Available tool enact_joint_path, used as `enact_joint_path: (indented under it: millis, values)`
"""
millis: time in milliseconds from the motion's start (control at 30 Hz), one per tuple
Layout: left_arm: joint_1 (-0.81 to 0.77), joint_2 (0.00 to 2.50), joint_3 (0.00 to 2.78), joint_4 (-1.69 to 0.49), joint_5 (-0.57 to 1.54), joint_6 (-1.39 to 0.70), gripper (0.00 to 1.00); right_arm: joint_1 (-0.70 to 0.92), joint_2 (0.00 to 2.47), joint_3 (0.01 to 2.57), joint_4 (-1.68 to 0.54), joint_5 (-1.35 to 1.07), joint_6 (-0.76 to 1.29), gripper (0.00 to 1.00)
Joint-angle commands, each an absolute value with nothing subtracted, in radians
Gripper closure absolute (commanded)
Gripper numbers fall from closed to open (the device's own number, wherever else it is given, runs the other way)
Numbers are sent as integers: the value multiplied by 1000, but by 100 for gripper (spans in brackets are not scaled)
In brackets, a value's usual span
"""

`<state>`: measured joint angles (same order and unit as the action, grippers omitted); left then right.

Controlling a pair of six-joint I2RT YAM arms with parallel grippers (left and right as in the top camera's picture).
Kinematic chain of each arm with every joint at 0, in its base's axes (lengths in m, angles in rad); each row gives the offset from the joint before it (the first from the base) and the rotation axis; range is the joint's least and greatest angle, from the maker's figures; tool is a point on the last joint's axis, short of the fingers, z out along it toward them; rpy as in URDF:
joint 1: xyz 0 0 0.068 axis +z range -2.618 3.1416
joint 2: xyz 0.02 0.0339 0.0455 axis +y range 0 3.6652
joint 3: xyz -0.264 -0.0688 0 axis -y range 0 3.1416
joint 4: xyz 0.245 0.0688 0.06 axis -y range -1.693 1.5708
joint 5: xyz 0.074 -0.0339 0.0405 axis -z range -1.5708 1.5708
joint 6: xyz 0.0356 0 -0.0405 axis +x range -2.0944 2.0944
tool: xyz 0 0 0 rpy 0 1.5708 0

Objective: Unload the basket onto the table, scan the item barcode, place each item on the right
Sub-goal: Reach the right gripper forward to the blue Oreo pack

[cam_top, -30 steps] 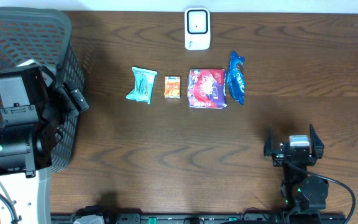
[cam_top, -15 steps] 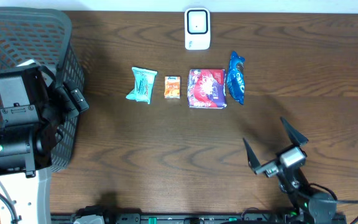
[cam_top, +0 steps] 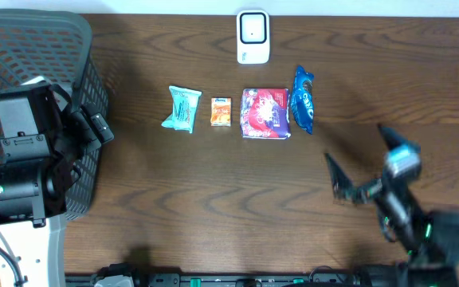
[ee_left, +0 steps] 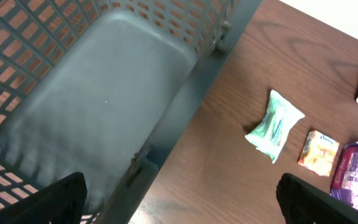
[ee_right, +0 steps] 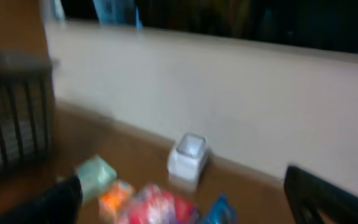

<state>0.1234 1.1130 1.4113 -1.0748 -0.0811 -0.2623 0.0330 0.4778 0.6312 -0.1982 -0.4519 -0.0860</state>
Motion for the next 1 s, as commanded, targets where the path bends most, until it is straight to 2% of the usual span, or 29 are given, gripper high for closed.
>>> enact_joint_path:
  millis: [0, 100, 233, 400, 533, 700, 967]
  values:
    - [128, 1118, 1431, -1077, -90, -268, 2, 25, 719, 865, -393, -423, -159, 1]
    - [128, 1118, 1431, -1077, -90, -268, 2, 25, 918, 1061, -590, -503, -159, 1]
    - [128, 1118, 1431, -1077, -90, -268, 2, 26, 1120, 1225, -742, -744, -138, 1]
    - [128, 1118, 1431, -1077, -90, -268, 2, 27, 1262, 1240, -735, -847, -117, 1]
    - [128, 1118, 1431, -1077, -90, -268, 2, 50, 1358, 1240, -709, -792, 27, 1]
    - [128, 1118, 1431, -1077, -90, -268, 2, 121, 1444, 1240, -730, -451, 233, 1]
    - [128, 1118, 1431, -1077, -90, -268, 2, 100, 1583, 1283, -733, -390, 268, 1]
